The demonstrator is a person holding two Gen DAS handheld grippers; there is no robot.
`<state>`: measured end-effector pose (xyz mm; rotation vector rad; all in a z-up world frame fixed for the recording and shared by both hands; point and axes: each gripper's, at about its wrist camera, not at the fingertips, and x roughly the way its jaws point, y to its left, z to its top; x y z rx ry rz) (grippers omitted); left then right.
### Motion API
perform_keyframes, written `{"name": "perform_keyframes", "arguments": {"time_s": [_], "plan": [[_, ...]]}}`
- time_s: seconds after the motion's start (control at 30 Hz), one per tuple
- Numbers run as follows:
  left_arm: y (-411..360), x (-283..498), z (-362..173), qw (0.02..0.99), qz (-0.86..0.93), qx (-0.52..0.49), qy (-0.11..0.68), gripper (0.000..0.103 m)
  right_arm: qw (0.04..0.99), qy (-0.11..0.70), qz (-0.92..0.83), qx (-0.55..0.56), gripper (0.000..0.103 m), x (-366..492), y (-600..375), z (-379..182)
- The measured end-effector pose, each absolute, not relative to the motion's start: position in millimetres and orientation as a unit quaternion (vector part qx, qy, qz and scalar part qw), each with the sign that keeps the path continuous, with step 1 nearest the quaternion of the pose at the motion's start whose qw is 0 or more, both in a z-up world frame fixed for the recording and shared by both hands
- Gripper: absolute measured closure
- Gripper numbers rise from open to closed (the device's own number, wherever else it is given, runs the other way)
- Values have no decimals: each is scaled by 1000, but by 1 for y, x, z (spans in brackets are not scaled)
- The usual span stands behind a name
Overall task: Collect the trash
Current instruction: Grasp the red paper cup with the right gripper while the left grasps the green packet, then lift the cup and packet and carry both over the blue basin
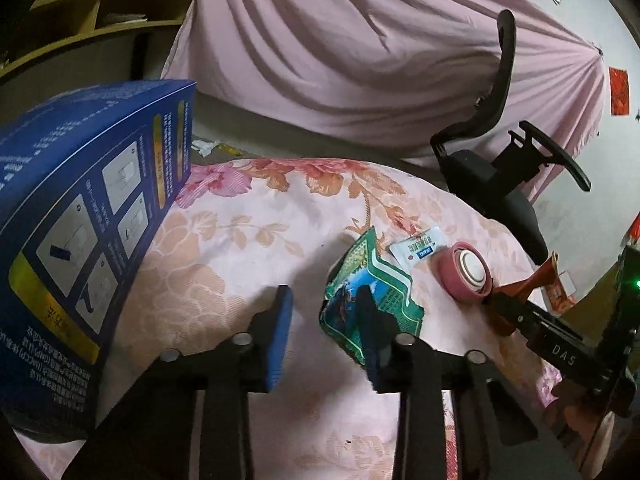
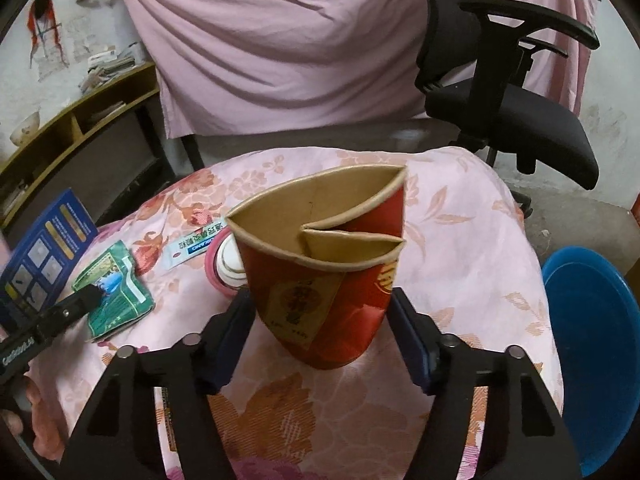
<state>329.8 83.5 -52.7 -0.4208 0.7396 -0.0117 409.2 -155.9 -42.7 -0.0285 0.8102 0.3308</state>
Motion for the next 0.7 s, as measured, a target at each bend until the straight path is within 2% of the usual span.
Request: {"name": "perform_keyframes", "arguments": {"time_s": [0.07,0.27,0.5,0.7], "plan": [[84,329,-52,910,-10,-208,359,87,905,392,166,-13,40,409,-155,-42],[83,325,-49,914,-25,-208,349,99,906,384,177,-23,40,405,-151,-40],[75,315,-41,927,-48,-191,319,102,928,320,189,-33,40,383,-151,-26],[63,303,-32,944,-57,-162,282,102,950,232,202,-59,40,351,-145,-10]]}}
